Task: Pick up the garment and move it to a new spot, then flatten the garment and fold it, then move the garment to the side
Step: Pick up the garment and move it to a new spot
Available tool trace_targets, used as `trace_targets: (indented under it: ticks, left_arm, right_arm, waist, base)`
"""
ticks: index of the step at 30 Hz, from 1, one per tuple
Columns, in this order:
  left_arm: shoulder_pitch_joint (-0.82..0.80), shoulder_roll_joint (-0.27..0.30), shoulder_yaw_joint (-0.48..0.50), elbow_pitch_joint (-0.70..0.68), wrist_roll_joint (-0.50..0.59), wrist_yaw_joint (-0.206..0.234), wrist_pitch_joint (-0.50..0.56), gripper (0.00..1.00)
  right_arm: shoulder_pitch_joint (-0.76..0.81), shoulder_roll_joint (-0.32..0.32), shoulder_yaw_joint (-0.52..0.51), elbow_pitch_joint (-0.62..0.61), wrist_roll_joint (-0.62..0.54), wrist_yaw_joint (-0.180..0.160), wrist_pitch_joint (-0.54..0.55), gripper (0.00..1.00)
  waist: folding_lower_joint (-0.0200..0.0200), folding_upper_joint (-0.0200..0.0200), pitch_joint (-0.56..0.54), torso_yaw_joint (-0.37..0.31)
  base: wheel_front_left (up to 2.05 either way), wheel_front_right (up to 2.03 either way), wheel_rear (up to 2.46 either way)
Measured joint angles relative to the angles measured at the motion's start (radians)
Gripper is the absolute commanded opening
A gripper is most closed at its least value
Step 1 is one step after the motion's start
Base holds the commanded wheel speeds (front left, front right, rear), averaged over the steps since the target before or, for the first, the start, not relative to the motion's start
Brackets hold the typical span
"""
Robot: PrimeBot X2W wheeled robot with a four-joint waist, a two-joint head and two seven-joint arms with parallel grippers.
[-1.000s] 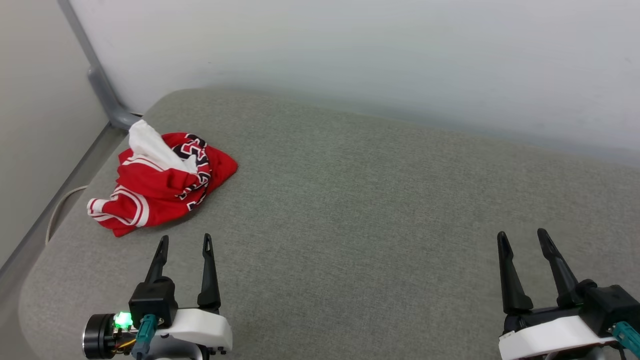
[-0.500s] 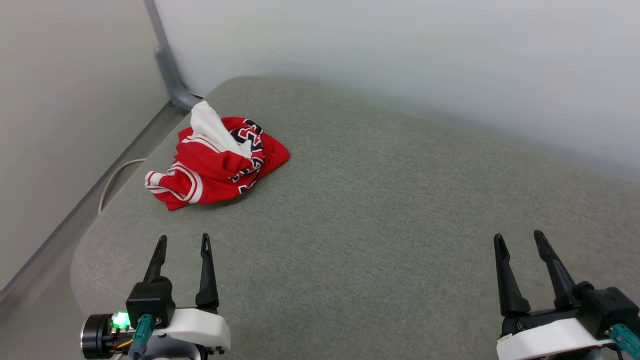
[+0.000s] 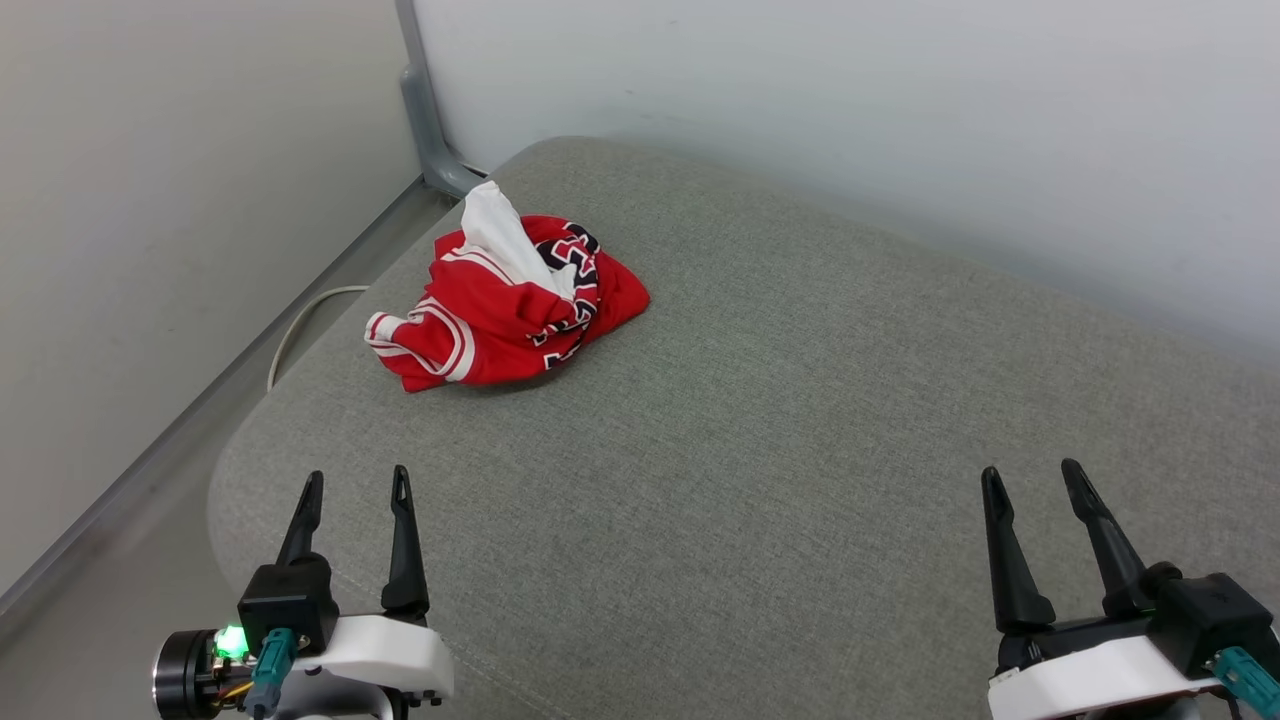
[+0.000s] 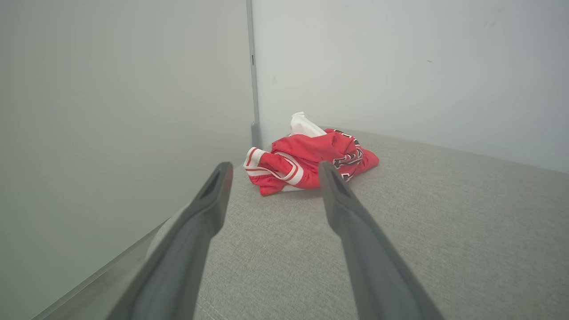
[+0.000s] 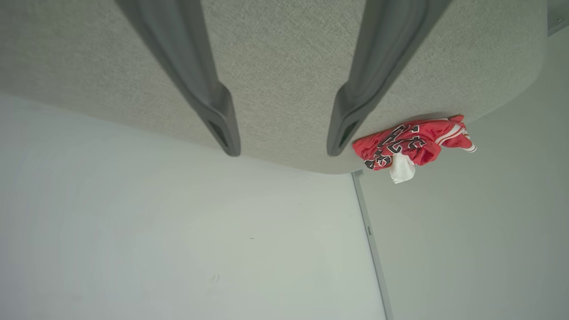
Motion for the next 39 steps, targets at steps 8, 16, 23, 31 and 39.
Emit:
trace_targets:
  ticks: [8,16,23,31,39]
  left_arm:
    - [0.000,0.000,0.001,-0.005,-0.005,0.005,0.000,1.00]
    - [-0.078,0.018,0.048,0.015,-0.005,-0.029,0.000,1.00]
    - [-0.269,0.091,0.119,0.063,-0.020,-0.086,0.000,1.00]
    - [-0.504,0.171,0.147,0.202,-0.052,-0.150,0.000,1.00]
    - [-0.725,0.253,0.080,0.401,-0.140,-0.198,0.130,1.00]
  right_arm:
    - [-0.002,0.000,0.005,0.000,-0.002,0.000,0.000,1.00]
    - [-0.014,0.000,0.012,-0.007,-0.019,0.000,0.000,1.00]
    - [-0.060,0.000,0.008,-0.029,-0.064,0.000,0.000,1.00]
    - [-0.121,0.000,0.002,-0.074,-0.120,0.000,0.000,1.00]
    - [-0.166,0.001,0.003,-0.111,-0.145,0.000,0.000,1.00]
  waist:
    - [0.0000,0.0000,0.007,0.006]
    - [0.0000,0.0000,0.025,-0.018]
    - [0.0000,0.0000,0.090,-0.066]
    - [0.0001,0.0000,0.199,-0.131]
    - [0.0002,0.0000,0.306,-0.185]
  base:
    - [0.00,0.00,0.00]
    - [0.00,0.00,0.00]
    - [0.00,0.00,0.00]
    - [0.00,0.00,0.00]
    - [0.00,0.00,0.00]
